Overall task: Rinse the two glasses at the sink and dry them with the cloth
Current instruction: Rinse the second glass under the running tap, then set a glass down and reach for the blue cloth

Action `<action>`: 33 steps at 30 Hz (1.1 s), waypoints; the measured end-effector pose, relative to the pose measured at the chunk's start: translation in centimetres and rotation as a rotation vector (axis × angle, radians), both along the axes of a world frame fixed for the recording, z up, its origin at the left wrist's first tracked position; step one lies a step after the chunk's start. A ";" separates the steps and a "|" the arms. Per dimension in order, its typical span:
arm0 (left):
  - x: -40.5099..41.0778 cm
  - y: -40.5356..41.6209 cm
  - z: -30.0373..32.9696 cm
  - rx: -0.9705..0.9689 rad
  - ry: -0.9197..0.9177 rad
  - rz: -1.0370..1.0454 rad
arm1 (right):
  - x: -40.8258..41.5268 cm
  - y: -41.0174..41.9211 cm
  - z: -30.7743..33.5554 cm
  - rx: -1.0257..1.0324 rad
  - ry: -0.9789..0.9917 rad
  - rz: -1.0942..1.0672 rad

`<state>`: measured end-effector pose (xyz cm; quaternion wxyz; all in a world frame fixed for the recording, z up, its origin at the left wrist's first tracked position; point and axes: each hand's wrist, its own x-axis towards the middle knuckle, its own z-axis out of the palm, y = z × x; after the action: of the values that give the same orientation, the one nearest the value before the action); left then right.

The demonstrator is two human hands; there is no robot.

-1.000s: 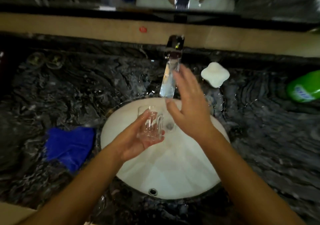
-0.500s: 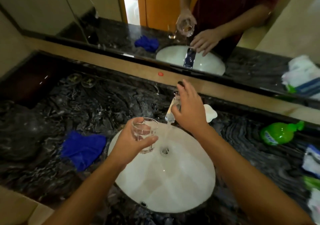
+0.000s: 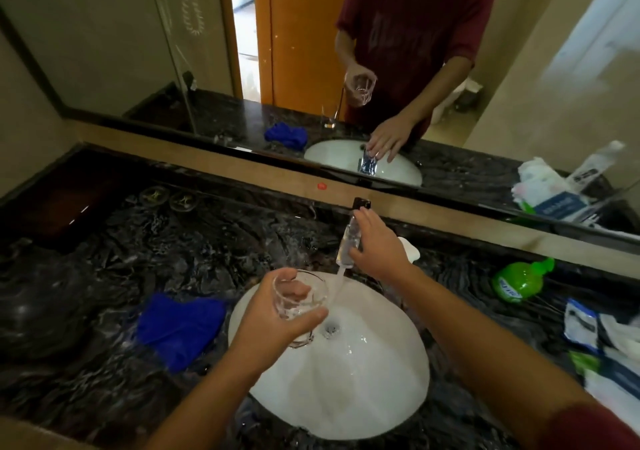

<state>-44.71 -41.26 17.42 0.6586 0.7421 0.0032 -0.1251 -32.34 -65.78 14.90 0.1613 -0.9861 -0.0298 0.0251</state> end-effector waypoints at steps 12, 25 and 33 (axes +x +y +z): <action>-2.7 3.9 -1.0 0.570 -0.603 -0.227 | -1.4 2.6 -1.8 -0.120 -0.073 -0.080; -6.2 3.9 -1.2 0.397 -0.305 0.119 | -1.4 0.8 -3.8 -0.190 -0.055 0.038; -9.6 7.1 -0.1 0.381 -0.266 0.391 | -1.2 5.3 -1.4 0.014 -0.087 0.160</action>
<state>-54.30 -34.19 17.33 0.5136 0.8475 0.0830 0.1052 -33.56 -60.43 13.50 0.1642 -0.9796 -0.1155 -0.0053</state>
